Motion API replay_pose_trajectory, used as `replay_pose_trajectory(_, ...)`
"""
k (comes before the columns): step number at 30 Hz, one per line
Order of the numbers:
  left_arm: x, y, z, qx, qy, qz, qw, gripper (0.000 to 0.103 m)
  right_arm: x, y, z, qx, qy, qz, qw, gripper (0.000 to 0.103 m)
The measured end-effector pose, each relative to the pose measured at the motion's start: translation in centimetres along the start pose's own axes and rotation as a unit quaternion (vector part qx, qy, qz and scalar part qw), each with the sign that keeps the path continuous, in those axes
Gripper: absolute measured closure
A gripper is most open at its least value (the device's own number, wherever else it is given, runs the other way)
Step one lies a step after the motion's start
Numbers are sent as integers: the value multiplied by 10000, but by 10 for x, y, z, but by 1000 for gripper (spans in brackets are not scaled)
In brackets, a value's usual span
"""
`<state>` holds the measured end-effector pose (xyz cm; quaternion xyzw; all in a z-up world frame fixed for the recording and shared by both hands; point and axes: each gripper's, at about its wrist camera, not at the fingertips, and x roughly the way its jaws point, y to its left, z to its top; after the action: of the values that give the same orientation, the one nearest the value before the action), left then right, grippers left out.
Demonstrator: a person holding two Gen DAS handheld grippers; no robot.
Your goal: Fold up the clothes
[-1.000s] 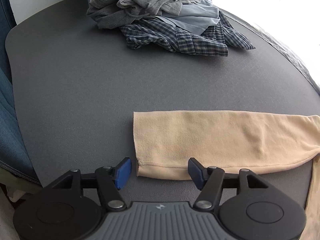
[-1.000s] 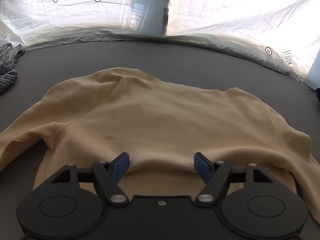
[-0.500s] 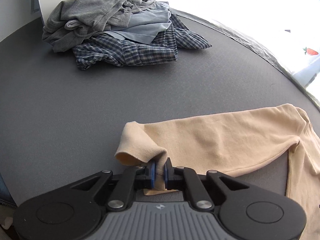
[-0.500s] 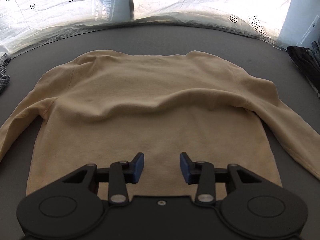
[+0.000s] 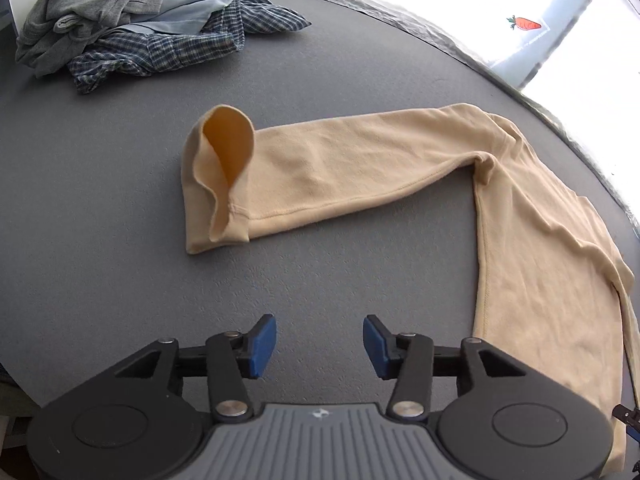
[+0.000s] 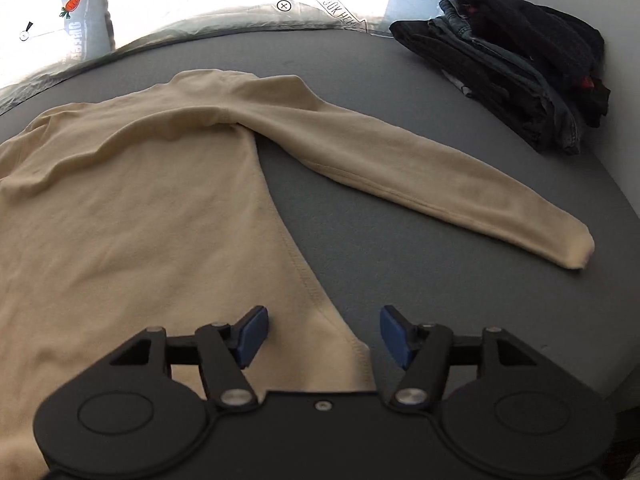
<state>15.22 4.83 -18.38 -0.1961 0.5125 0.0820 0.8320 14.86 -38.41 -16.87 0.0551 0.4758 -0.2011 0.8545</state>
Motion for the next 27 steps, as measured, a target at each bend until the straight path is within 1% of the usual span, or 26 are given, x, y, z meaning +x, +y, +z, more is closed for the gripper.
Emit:
replay_pose_trajectory(1, 2, -8, -6, 93, 103, -134, 9998, 45, -1, -6, -5, 24, 53, 31, 10000, 38)
replay_pose_trajectory(3, 7, -25, -19, 280, 310, -402, 9983, 45, -1, -14, -12, 50, 154, 126, 9998, 36)
replay_pose_trajectory(4, 10, -33, -24, 391, 380, -455, 9975, 41, -1, -17, -16, 64, 192, 201, 9996, 36)
replay_pose_trajectory(5, 12, -47, -32, 631, 389, -439, 9963, 34, -2, -20, -19, 85, 214, 276, 9994, 36)
replay_pose_trajectory(7, 14, -67, -42, 1050, 418, -493, 9924, 33, -2, -23, -24, 133, 264, 442, 9986, 37)
replay_pose_trajectory(8, 14, -75, -48, 1205, 451, -605, 9898, 33, -2, -24, -26, 123, 279, 523, 9982, 43)
replay_pose_trajectory(9, 13, -82, -53, 1331, 484, -732, 9872, 34, -3, -24, -27, 88, 279, 608, 9977, 53)
replay_pose_trajectory(10, 14, -86, -57, 1429, 477, -647, 9865, 34, -4, -24, -28, 44, 270, 689, 9973, 59)
replay_pose_trajectory(11, 14, -91, -61, 1527, 469, -556, 9856, 37, -6, -23, -29, 1, 261, 769, 9967, 75)
replay_pose_trajectory(12, 15, -95, -65, 1623, 461, -465, 9846, 43, -7, -23, -30, -17, 257, 830, 9962, 91)
replay_pose_trajectory(13, 15, -99, -69, 1720, 453, -374, 9833, 69, -10, -23, -30, 5, 226, 878, 9959, 93)
replay_pose_trajectory(14, 16, -104, -73, 1816, 445, -283, 9820, 98, -14, -24, -30, 42, 177, 923, 9956, 95)
replay_pose_trajectory(15, 16, -108, -77, 1912, 437, -192, 9804, 102, -20, -25, -30, 79, 126, 972, 9952, 96)
replay_pose_trajectory(16, 8, -105, -74, 1825, 348, -209, 9824, 102, -28, -29, -29, 116, 64, 1039, 9945, 96)
replay_pose_trajectory(18, -9, -99, -68, 1641, 167, -249, 9860, 102, -52, -43, -26, 420, -149, 1340, 9900, 96)
replay_pose_trajectory(20, -31, -90, -60, 1424, 5, -401, 9890, 102, -70, -58, -26, 843, -170, 1645, 9826, 96)
replay_pose_trajectory(21, -39, -85, -56, 1300, -28, -434, 9906, 102, -73, -62, -28, 898, -118, 1658, 9820, 96)
replay_pose_trajectory(22, -41, -80, -53, 1216, 24, -473, 9915, 101, -71, -62, -32, 800, -27, 1590, 9840, 96)
replay_pose_trajectory(24, -27, -72, -55, 1086, 266, -426, 9928, 100, -53, -56, -45, 602, 323, 1352, 9885, 94)
replay_pose_trajectory(25, -15, -68, -58, 1035, 458, -318, 9931, 99, -45, -53, -49, 564, 500, 1226, 9896, 91)
replay_pose_trajectory(26, -6, -66, -59, 988, 608, -219, 9930, 98, -44, -49, -49, 485, 514, 1093, 9915, 90)
replay_pose_trajectory(27, 2, -64, -61, 941, 758, -120, 9926, 95, -46, -45, -48, 363, 433, 957, 9938, 85)
